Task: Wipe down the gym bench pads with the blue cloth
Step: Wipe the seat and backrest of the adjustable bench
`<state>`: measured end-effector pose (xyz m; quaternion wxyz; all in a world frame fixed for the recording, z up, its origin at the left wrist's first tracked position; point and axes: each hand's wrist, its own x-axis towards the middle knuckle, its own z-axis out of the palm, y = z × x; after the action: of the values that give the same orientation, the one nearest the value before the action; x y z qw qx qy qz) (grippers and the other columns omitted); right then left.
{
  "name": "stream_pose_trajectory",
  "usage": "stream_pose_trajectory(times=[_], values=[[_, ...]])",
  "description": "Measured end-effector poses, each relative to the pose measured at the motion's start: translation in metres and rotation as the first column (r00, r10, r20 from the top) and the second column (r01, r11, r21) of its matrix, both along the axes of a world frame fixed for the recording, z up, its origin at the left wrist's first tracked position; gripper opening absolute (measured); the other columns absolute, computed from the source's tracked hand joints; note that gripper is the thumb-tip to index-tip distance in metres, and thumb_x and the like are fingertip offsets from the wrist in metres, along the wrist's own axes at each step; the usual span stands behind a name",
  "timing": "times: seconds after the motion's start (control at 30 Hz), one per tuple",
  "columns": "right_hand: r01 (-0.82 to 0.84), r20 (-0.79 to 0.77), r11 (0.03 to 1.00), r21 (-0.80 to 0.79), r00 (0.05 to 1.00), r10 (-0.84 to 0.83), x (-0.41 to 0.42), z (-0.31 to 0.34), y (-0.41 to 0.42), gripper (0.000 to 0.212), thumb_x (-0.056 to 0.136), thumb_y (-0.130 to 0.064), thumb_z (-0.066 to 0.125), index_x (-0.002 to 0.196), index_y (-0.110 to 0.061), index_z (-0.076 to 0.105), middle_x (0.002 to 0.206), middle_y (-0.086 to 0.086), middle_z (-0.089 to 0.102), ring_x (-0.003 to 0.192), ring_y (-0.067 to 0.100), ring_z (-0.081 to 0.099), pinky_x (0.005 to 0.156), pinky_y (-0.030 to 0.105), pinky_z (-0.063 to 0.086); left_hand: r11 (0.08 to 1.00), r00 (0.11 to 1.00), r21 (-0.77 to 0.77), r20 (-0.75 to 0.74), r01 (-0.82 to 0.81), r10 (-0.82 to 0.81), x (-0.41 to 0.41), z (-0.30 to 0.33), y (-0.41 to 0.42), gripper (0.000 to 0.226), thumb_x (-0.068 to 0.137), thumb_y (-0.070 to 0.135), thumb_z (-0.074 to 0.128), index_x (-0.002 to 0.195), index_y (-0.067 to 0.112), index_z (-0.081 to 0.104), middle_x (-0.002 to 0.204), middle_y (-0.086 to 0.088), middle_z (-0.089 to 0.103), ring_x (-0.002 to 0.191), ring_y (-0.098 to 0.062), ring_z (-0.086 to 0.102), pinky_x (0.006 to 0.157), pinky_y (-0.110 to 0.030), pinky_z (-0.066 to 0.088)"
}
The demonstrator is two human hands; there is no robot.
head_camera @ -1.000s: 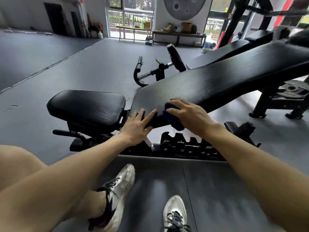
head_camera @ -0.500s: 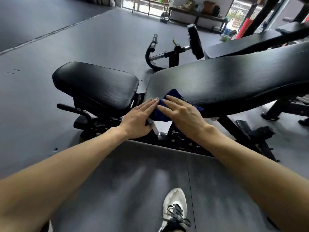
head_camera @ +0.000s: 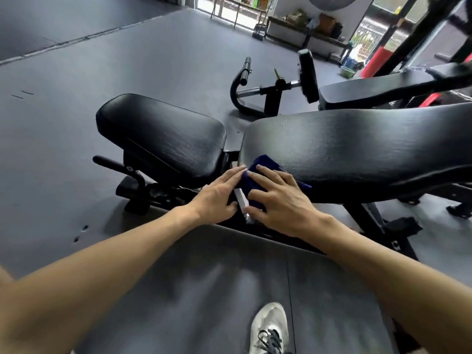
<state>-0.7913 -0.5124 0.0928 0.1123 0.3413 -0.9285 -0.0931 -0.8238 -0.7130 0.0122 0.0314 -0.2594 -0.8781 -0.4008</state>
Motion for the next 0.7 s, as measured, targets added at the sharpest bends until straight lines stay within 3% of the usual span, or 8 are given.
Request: stream_pose_trajectory(times=[0.07, 0.17, 0.27, 0.4, 0.57, 0.7], values=[[-0.018, -0.094, 0.997, -0.076, 0.996, 0.01, -0.004, -0.011, -0.008, 0.036, 0.093, -0.043, 0.047, 0.098, -0.018, 0.072, 0.138, 0.006, 0.061, 0.14, 0.026, 0.046, 0.108, 0.046, 0.042, 1.0, 1.0, 0.025, 0.027, -0.009, 0.009, 0.004, 0.002, 0.001, 0.09, 0.079, 0.03, 0.056, 0.162, 0.026, 0.021, 0.165, 0.021, 0.016, 0.151, -0.011, 0.028, 0.118, -0.053, 0.035], [-0.023, -0.191, 0.995, -0.102, 0.982, 0.003, -0.007, -0.017, -0.01, 0.028, 0.093, -0.03, 0.056, 0.104, -0.009, 0.069, 0.124, 0.007, 0.067, 0.131, 0.026, 0.056, 0.101, 0.041, 0.049, 0.998, 0.998, 0.065, 0.051, -0.025, 0.022, 0.008, 0.002, 0.003, 0.087, 0.083, 0.017, 0.062, 0.161, 0.022, 0.025, 0.166, 0.014, 0.021, 0.152, -0.01, 0.026, 0.123, -0.044, 0.03], [-0.092, -0.183, 0.994, -0.056, 0.98, 0.08, -0.004, -0.005, 0.016, 0.031, 0.087, -0.021, 0.074, 0.114, -0.012, 0.062, 0.128, 0.005, 0.066, 0.135, 0.024, 0.052, 0.101, 0.037, 0.048, 0.997, 0.998, 0.066, 0.048, -0.039, 0.036, 0.007, 0.003, 0.005, 0.084, 0.085, 0.012, 0.063, 0.161, 0.02, 0.027, 0.166, 0.013, 0.022, 0.153, -0.01, 0.023, 0.125, -0.039, 0.025], [-0.096, -0.161, 0.995, 0.028, 0.982, 0.099, 0.0, 0.02, 0.062, 0.052, 0.095, -0.026, 0.067, 0.144, -0.017, 0.052, 0.146, 0.001, 0.053, 0.143, 0.021, 0.042, 0.109, 0.038, 0.044, 0.998, 0.998, 0.004, 0.021, -0.061, 0.061, 0.005, 0.008, 0.004, 0.085, 0.085, 0.009, 0.065, 0.161, 0.021, 0.028, 0.167, 0.012, 0.022, 0.154, -0.008, 0.019, 0.126, -0.032, 0.02], [-0.073, -0.158, 0.993, 0.092, 0.984, 0.087, 0.007, 0.023, 0.083, 0.055, 0.102, -0.031, 0.056, 0.152, -0.015, 0.042, 0.162, 0.004, 0.033, 0.152, 0.02, 0.024, 0.117, 0.042, 0.036, 0.999, 0.997, -0.045, 0.068, -0.027, 0.03, 0.005, 0.009, 0.0, 0.091, 0.084, 0.004, 0.059, 0.163, 0.029, 0.019, 0.167, 0.024, 0.01, 0.153, -0.003, 0.016, 0.124, -0.039, 0.026], [-0.025, -0.228, 0.997, 0.078, 0.973, 0.042, -0.005, -0.006, 0.047, 0.059, 0.1, -0.024, 0.061, 0.152, -0.006, 0.039, 0.159, 0.01, 0.037, 0.15, 0.026, 0.029, 0.113, 0.044, 0.042, 1.0, 0.998, -0.025, 0.062, -0.01, 0.012, 0.005, 0.007, 0.0, 0.095, 0.079, -0.001, 0.056, 0.162, 0.028, 0.02, 0.167, 0.023, 0.011, 0.153, -0.004, 0.018, 0.122, -0.044, 0.03]])
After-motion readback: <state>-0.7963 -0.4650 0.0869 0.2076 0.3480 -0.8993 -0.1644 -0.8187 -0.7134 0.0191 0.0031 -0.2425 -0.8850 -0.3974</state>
